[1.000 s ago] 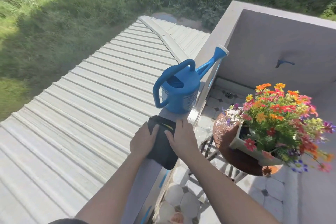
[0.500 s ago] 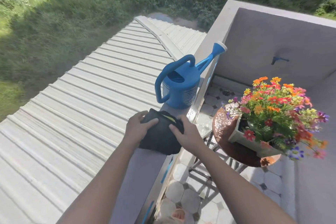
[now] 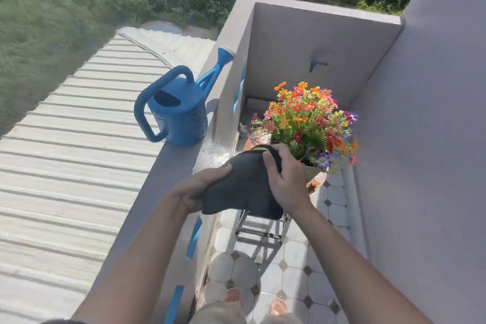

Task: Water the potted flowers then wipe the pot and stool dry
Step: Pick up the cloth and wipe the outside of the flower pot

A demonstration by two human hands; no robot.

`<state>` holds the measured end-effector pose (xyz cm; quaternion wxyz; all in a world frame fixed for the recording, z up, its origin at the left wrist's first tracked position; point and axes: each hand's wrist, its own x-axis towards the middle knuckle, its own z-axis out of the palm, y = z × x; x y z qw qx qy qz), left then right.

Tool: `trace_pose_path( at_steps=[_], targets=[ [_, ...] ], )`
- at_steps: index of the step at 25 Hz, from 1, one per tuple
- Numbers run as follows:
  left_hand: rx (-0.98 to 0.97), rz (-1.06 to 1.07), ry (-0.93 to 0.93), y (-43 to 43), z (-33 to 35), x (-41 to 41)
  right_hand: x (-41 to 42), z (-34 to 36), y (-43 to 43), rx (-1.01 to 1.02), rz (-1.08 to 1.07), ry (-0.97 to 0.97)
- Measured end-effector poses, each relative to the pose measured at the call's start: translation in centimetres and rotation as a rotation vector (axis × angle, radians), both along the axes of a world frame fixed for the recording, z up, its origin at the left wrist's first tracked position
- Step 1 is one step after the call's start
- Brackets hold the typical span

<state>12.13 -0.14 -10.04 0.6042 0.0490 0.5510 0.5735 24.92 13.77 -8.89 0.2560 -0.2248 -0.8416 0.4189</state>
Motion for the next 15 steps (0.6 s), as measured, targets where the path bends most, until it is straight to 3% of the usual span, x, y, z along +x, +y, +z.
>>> trace_pose_path(
  at_steps=[3, 7, 11, 15],
  targets=[
    [0.264, 0.092, -0.054, 1.4, -0.7, 2.5, 2.3, 0.0, 1.0, -0.039, -0.038, -0.037],
    [0.406, 0.168, -0.252, 2.8, -1.3, 5.8, 3.7, 0.6, 1.6, -0.001, -0.042, -0.054],
    [0.352, 0.144, -0.192, 3.0, -3.2, 7.4, 4.7, -1.5, 1.6, 0.145, -0.094, -0.161],
    [0.171, 0.386, -0.260, 2.7, -6.6, 7.6, 7.3, -7.5, 2.0, 0.252, -0.121, -0.300]
  ],
)
